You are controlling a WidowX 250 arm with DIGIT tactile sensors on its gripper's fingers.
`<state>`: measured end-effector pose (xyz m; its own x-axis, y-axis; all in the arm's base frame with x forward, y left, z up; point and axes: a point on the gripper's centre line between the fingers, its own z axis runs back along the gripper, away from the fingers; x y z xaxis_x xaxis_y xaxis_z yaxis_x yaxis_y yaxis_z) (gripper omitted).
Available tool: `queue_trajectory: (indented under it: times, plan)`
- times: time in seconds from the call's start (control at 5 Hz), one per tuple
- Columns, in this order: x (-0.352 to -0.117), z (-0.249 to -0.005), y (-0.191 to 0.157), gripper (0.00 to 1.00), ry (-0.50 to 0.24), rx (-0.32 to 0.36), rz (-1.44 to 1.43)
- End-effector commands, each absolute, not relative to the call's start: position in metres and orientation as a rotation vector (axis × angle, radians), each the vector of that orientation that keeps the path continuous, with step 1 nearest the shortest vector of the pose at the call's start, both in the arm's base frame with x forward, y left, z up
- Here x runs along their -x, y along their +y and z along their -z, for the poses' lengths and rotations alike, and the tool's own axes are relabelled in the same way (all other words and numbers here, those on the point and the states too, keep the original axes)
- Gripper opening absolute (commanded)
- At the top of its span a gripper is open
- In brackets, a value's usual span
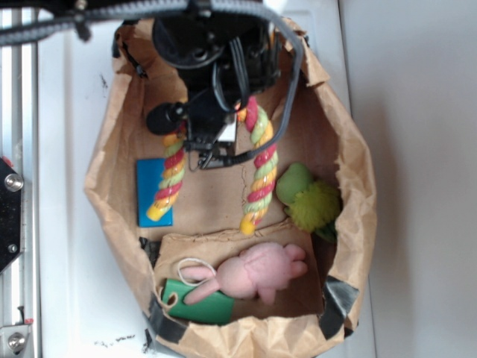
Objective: Grab the multicolored rope.
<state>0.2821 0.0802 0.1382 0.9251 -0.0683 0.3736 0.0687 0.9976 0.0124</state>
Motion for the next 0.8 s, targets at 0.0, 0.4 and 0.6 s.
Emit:
queue_trajectory:
  times: [0.0,0.4,0.6]
  plan:
    - [-0.296,-0.185,0.048,0.00,-0.433,-0.021,-0.055]
    - [-0.293,-0.203,0.018,0.00,-0.318,-0.031,-0.154]
    - [-0.282,-0.212,0.010,0.00,-0.284,-0.057,-0.170]
